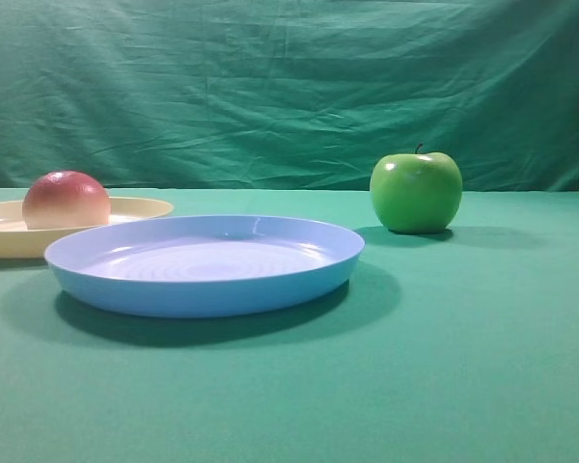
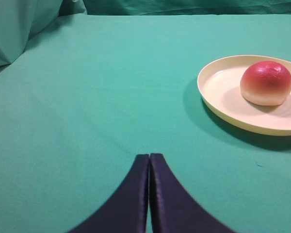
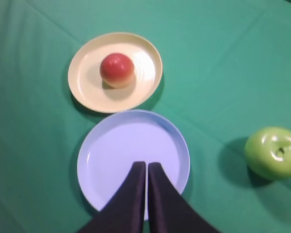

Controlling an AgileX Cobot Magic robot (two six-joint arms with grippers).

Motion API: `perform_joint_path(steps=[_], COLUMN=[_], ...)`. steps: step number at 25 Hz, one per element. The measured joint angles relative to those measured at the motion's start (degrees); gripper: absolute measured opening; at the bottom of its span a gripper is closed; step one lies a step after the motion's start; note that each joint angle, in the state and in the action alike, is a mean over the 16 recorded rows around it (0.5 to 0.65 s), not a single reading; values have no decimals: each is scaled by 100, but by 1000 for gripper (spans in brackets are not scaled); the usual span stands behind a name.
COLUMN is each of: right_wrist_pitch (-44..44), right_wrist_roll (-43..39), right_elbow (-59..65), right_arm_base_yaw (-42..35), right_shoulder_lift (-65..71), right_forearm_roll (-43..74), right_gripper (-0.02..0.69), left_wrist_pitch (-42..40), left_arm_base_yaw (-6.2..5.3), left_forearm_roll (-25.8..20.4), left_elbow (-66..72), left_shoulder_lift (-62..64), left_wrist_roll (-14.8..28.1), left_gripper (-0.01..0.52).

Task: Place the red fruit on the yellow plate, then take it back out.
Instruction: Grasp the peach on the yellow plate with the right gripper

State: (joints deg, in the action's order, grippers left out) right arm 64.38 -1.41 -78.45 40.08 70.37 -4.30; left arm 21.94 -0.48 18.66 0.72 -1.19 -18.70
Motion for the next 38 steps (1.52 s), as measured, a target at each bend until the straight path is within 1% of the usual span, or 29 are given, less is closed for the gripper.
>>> perform_joint_path(steps=[4,7,11,15,19,24,31,38], right_wrist_pitch=[165,22,-423,-1101,-1933,-2821,-3572,-4261], right_wrist_roll=[-274,-429,-567,-589,-592,-588,-556,-516], right_elbow=[30,129,419,905,1589,2548,3884,5232], right_arm_base_yaw=[-38,-76,-219,-525,-1038,-1907,-3084,-3762], right_shoulder_lift=[-347,-652,-1168,-1751,-2343,-3115,-4246,-5436], right_forearm_roll=[220,446,714,899,1013,1031,1020,1020], right_gripper=[0,0,0,0,0,0,0,0], left_wrist_pitch=[0,0,0,0,0,0,0,0], left_arm_base_yaw=[0,0,0,0,0,0,0,0], left_forearm_roll=[0,0,0,0,0,0,0,0], left_elbow=[0,0,0,0,0,0,0,0], left_shoulder_lift=[0,0,0,0,0,0,0,0], left_wrist_roll=[0,0,0,0,0,0,0,0], left_gripper=[0,0,0,0,0,0,0,0])
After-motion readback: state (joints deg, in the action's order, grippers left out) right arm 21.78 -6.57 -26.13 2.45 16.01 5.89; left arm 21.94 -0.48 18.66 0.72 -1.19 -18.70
